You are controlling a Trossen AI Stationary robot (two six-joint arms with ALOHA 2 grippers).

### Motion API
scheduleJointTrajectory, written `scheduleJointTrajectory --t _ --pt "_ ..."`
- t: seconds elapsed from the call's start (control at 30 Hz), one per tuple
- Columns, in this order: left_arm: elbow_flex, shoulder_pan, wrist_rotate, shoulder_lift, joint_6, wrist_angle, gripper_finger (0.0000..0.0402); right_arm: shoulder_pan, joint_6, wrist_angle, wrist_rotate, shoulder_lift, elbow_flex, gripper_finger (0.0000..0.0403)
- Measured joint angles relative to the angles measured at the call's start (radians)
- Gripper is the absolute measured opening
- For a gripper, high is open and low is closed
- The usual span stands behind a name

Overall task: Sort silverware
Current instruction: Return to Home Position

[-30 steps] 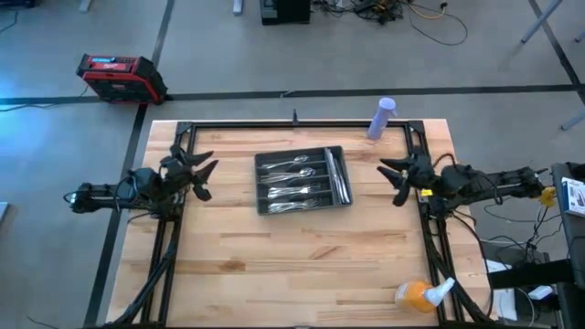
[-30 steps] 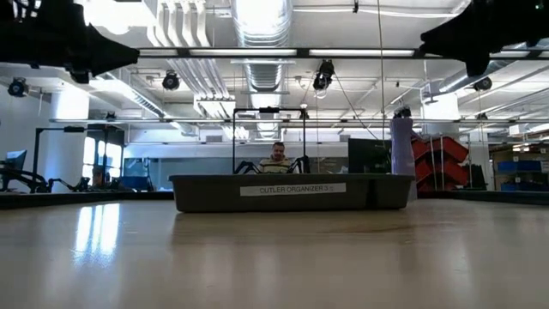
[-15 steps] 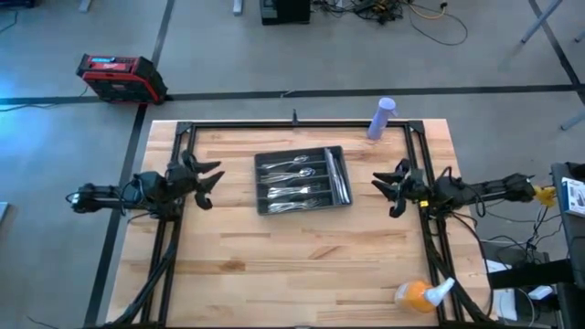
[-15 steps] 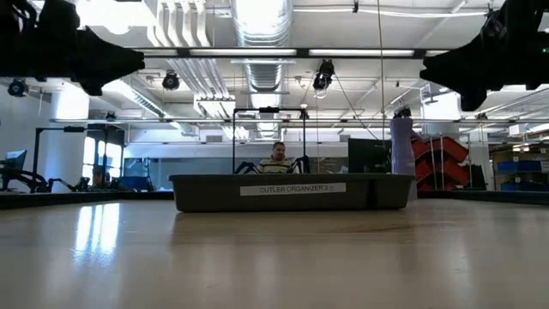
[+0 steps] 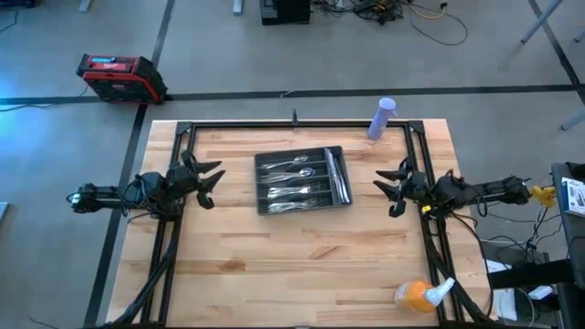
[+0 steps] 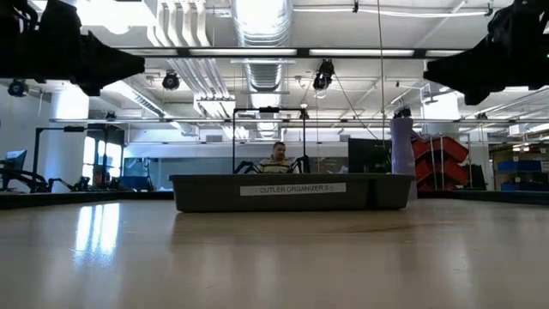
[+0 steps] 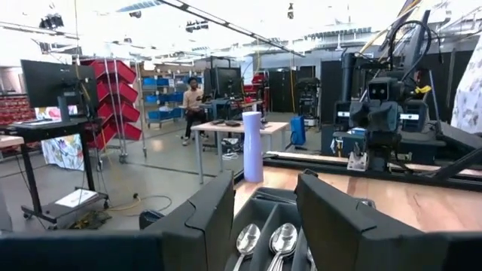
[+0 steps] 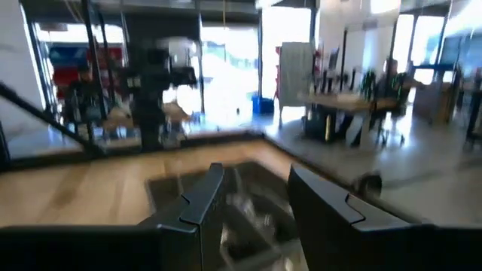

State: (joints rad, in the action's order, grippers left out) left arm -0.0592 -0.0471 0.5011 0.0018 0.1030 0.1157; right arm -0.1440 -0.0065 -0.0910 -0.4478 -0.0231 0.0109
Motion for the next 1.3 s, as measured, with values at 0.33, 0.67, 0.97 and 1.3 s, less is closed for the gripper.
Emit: scheduleJointTrajectory --t 0.33,0.67,0.97,1.3 --pt "0.051 0.000 0.013 0.001 -0.021 0.046 0.0122 0.000 0.115 0.026 0.011 -0.135 0.000 0.0101" --pt "0.051 0.000 0.000 -0.001 -0.064 0.021 0.0129 -0.002 0.053 -0.070 0.118 -0.143 0.006 0.0085" --pt "0.051 -0.002 -0.029 -0.001 -0.004 0.034 0.0127 -0.002 -0.037 -0.009 0.386 0.023 0.008 0.0069" --pt "0.051 -0.002 -0.205 -0.001 -0.008 0.040 0.0123 0.001 -0.047 0.036 0.410 0.022 0.027 0.0052"
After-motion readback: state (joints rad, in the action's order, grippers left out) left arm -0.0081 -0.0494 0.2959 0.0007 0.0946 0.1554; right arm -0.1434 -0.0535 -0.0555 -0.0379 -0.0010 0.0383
